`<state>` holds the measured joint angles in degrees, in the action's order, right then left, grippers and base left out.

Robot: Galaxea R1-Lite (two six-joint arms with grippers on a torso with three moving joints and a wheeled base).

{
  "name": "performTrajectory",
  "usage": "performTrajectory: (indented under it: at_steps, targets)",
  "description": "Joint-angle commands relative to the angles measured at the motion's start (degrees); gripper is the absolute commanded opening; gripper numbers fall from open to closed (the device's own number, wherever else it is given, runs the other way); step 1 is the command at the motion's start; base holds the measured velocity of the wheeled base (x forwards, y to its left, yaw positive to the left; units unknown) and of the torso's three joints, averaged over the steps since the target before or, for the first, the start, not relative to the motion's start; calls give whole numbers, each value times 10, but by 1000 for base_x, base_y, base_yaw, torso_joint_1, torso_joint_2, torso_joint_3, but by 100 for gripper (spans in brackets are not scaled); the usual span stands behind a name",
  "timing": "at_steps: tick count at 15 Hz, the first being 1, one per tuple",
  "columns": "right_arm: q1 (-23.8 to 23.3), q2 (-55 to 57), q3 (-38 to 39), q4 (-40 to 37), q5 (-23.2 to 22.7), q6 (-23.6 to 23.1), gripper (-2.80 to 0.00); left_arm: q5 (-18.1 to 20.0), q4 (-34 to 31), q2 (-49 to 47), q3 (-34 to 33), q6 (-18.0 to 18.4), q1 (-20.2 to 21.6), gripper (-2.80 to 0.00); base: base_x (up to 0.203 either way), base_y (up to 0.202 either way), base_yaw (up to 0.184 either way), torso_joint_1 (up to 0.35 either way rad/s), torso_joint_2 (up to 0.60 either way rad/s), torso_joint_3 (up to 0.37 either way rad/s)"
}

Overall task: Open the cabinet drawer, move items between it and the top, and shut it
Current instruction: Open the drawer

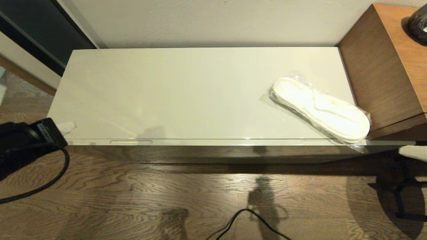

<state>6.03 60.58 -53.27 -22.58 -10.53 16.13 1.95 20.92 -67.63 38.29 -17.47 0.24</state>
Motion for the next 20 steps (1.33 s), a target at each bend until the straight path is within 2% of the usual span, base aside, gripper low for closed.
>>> performTrajectory:
  at_steps: [1,4,7,10,12,15,18,20]
  targets:
    - [52,145,16,75,38,14,-280,3,110,-106,-43,-1,0,-280,0,0,0,0,0,0]
    - [88,241,46,213,130,35,-280,6,127,-147,-42,-1,-2,-280,0,0,0,0,0,0]
    - [94,272,54,255,164,41,-280,7,127,-155,-43,-2,-16,-280,0,0,0,0,0,0]
    - [109,315,57,276,190,92,-280,5,128,-157,-35,4,-56,-280,0,0,0,0,0,0]
    - [109,315,58,278,191,93,-280,4,128,-160,-34,3,-61,-280,0,0,0,0,0,0]
    - [109,323,77,374,206,92,-280,4,128,-165,-30,11,-70,-280,0,0,0,0,0,0]
    - [109,315,60,374,216,88,-280,3,128,-167,-31,20,-70,-280,0,0,0,0,0,0]
    - [110,302,35,355,232,68,-280,4,128,-166,-34,21,-70,-280,0,0,0,0,0,0]
